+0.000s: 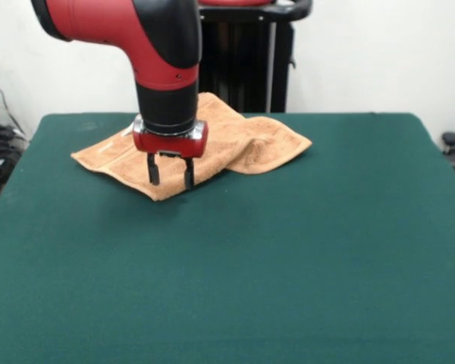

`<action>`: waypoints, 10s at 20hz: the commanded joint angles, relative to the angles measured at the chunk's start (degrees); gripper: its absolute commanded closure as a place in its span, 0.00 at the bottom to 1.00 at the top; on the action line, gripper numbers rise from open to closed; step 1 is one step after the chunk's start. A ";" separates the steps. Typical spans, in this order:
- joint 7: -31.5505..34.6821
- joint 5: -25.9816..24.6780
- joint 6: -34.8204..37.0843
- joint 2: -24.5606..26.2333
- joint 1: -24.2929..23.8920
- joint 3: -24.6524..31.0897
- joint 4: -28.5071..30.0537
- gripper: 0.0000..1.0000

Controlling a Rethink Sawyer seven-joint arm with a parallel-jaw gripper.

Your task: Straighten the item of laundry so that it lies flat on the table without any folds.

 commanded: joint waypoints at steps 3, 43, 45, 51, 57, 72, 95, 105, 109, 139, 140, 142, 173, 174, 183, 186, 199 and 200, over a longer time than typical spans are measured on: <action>2.86 0.10 4.21 -0.19 0.90 3.21 -1.30 0.00; 6.82 -0.68 -2.35 6.84 3.62 -0.62 -4.63 0.00; 7.39 -0.84 -2.62 6.81 4.21 -1.41 -4.78 0.00; 7.71 -0.53 -2.16 6.77 5.05 -2.39 -4.82 0.00; 7.81 -0.23 -2.51 6.58 5.09 -2.34 -4.23 0.00; 7.50 -0.80 -2.81 6.69 5.64 -2.63 -4.71 0.00; 3.70 1.31 4.72 -1.13 3.83 0.39 -1.31 1.00; 0.84 1.84 12.73 -8.86 3.00 1.33 0.76 1.00; 0.77 1.59 13.48 -9.98 2.74 1.59 1.39 1.00; 4.43 0.79 6.69 -8.88 2.14 1.63 4.65 1.00; 4.56 0.92 6.23 -8.16 1.90 1.84 4.73 1.00; 4.72 0.41 4.86 -6.81 1.92 1.78 4.13 1.00; 6.31 0.22 -4.47 -0.34 2.08 0.99 2.76 1.00; 6.45 0.31 -4.38 -0.59 2.16 0.90 2.89 1.00; 6.23 0.30 -2.89 -2.84 2.32 0.15 3.58 1.00; 5.36 -0.21 -2.84 -2.92 2.06 0.42 3.36 1.00; 5.76 -0.01 -2.33 -3.26 2.42 0.18 3.44 1.00; 5.84 0.07 -2.18 -3.39 2.46 0.13 3.55 1.00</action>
